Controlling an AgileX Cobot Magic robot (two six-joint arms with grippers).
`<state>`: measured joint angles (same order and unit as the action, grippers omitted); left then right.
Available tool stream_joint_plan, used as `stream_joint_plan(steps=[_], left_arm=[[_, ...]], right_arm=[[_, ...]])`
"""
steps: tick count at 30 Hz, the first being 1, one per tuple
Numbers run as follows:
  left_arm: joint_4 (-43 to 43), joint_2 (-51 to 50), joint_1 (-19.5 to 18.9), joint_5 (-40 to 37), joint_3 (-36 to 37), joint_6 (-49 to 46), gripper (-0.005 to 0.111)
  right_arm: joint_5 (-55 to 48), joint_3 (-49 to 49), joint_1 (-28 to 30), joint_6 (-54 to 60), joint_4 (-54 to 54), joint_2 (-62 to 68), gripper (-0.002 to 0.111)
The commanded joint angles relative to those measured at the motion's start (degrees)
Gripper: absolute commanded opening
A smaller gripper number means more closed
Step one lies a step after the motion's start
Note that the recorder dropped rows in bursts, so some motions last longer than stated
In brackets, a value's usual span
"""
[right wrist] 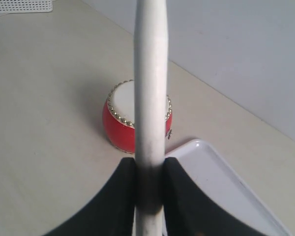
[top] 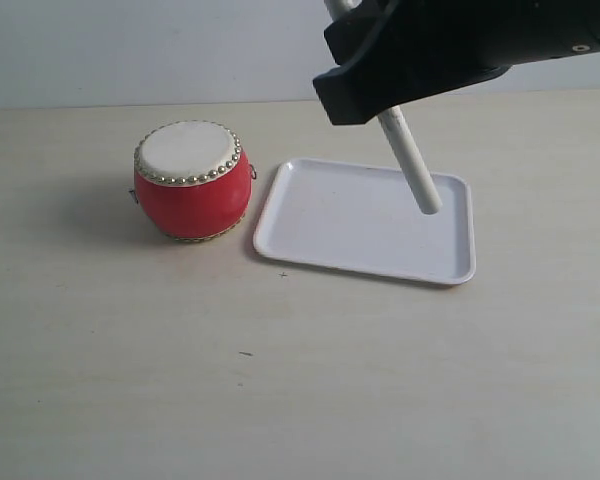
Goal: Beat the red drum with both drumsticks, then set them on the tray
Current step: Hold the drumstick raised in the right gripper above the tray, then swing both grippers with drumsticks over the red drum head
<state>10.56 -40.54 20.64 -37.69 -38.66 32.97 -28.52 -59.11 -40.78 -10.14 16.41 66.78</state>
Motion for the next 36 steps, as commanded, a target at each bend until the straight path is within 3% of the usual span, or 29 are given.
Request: stream_joint_plan(steps=[1,5,13,18,27,32,36], left_arm=[[0.8,0.3,-0.1,1.0,0.1,0.0,0.000],[1.0,0.3,-0.1,1.0,0.1,-1.0,0.000],[-1.1,-0.3,-0.1,1.0,0.1,-20.4,0.000],[-6.2,-5.5,-0.1,-1.2,-1.2,-30.6,0.000],[-6.4,-22.3,-0.1,-16.3,-16.3,-38.6,0.000],[-5.1,-29.0,0.0,-22.6,-23.8,-39.3,0.000],[-2.5,-33.9,0.0,-26.7,-25.7,-39.7,0.000]], right_arm=[[-0.3,-0.1,-0.2,0.0,0.0,0.0,0.000],[-0.3,-0.1,-0.2,0.0,0.0,0.0,0.000],[-0.5,-0.1,-0.2,0.2,0.0,0.0,0.000],[-1.8,-0.1,-0.2,8.6,-4.9,1.4,0.000],[-3.2,-0.7,-0.2,13.6,-7.5,11.8,0.000],[-13.9,-7.9,-0.2,13.6,-5.0,18.8,0.000],[-19.9,-15.3,-0.2,13.6,-4.5,23.8,0.000]])
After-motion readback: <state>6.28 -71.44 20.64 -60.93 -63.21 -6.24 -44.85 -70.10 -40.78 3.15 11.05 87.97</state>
